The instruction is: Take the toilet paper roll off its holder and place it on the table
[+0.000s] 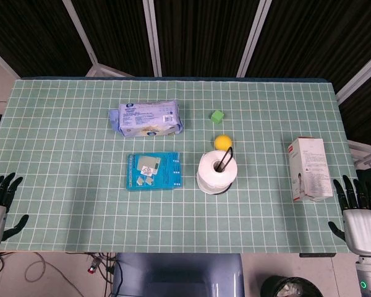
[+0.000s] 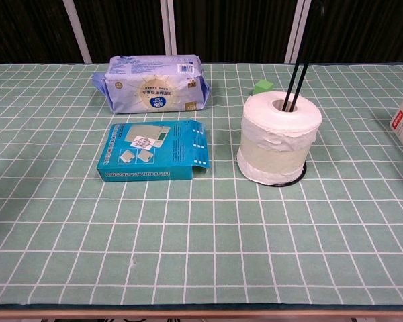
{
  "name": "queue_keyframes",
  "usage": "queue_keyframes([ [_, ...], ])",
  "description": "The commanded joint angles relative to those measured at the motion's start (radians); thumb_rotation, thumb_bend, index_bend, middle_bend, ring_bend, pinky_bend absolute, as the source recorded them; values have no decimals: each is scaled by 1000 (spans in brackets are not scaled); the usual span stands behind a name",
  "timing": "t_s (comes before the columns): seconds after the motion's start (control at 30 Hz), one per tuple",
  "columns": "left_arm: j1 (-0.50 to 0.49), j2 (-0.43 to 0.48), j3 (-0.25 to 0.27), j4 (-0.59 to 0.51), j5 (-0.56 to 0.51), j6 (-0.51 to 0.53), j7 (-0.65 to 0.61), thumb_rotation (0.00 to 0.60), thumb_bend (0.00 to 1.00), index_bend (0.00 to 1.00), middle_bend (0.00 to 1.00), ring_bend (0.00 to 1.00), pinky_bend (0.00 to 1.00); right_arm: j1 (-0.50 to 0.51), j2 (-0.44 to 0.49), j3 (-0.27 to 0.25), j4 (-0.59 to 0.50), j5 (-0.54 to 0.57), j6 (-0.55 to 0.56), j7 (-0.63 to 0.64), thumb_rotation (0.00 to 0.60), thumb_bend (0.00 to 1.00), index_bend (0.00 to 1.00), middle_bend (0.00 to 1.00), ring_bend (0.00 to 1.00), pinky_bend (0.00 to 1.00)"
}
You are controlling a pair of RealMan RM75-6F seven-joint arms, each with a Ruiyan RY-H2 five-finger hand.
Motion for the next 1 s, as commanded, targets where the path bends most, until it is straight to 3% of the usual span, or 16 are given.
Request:
queue_keyframes([
  [0.03,2,-2,-2,3,4,8,-3,600,246,63,0,0,0,0,0,0,0,-2,-6,1,600,0,0,0,0,0],
  [0.73,8,4,7,-14,7,9,6,600,222,62,0,0,0,-3,-4,13,-5,25,-59,77,600,0,0,0,0,0],
  [0.87,13,9,10,-21,13,18,4,600,222,62,0,0,0,4,10,11,-47,43,-110,223,600,0,0,0,0,0],
  [1.0,14,13,9,-23,8,17,-1,600,222,62,0,0,0,50,57,40,-120,76,-217,491,600,0,0,0,0,0],
])
